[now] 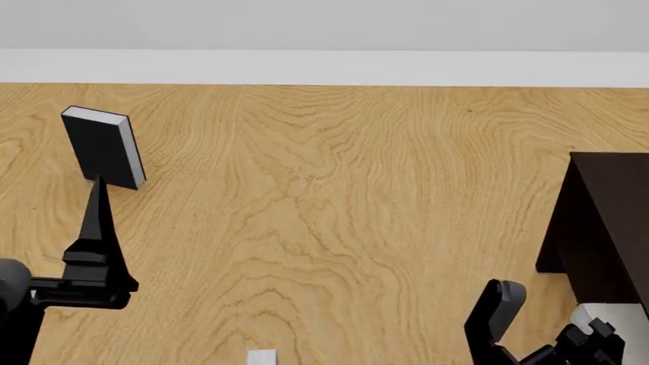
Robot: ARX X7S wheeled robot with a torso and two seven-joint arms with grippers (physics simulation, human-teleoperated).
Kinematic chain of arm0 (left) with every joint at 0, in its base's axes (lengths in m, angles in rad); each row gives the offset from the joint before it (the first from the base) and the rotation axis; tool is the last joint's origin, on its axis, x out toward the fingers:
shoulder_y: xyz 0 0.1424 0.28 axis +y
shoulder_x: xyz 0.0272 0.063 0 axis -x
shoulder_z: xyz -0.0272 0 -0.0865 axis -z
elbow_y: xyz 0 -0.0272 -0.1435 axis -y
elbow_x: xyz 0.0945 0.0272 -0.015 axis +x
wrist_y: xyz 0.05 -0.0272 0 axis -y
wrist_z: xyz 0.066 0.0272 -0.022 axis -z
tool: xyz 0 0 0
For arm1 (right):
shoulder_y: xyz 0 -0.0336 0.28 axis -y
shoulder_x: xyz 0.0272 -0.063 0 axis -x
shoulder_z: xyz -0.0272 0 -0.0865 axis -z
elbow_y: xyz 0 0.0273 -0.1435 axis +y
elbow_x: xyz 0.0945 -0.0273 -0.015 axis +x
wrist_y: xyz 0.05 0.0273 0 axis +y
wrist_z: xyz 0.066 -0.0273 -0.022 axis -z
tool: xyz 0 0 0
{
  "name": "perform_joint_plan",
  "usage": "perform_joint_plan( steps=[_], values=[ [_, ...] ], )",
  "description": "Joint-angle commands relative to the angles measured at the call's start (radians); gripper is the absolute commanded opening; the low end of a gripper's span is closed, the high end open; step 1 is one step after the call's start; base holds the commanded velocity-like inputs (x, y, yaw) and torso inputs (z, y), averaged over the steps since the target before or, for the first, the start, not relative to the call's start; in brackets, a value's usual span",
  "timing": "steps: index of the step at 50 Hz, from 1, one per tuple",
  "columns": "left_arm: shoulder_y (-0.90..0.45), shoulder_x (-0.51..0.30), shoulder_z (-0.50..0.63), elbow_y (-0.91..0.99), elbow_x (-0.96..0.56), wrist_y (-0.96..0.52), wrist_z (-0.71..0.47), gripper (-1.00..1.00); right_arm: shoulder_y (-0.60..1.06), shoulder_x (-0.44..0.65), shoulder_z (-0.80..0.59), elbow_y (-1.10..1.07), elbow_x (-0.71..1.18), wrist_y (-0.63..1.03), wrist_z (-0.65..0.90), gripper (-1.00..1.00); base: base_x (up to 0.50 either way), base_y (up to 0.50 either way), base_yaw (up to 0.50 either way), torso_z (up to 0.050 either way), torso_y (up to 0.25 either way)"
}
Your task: Pick up the book on the right and place it on the cabinet shelf.
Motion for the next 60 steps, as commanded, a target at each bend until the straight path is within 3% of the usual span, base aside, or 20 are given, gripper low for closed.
perform_joint_plan(
  steps=[1, 40, 41, 60],
  values=[
    [-0.004, 0.001, 0.015, -0.018, 0.016, 0.01, 0.001, 1.0, 0.002, 0.022, -0.086, 0.0, -0.097, 0.056, -0.002, -1.0, 0.0, 0.0, 0.0, 0.0, 0.0],
    [-0.009, -0.005, 0.033, -0.033, 0.024, 0.018, -0.004, 1.0, -0.022, 0.023, -0.088, 0.0, -0.098, 0.049, -0.033, -1.0, 0.0, 0.0, 0.0, 0.0, 0.001],
    [-0.01, -0.005, 0.033, -0.034, 0.024, 0.018, -0.005, 1.0, -0.023, 0.023, -0.089, 0.0, -0.099, 0.052, -0.033, 1.0, 0.0, 0.0, 0.0, 0.0, 0.0],
    [-0.011, -0.008, 0.033, -0.031, 0.015, 0.018, -0.009, 1.0, -0.022, 0.008, -0.102, 0.0, -0.101, 0.028, -0.04, 1.0, 0.0, 0.0, 0.0, 0.001, 0.001]
  ],
)
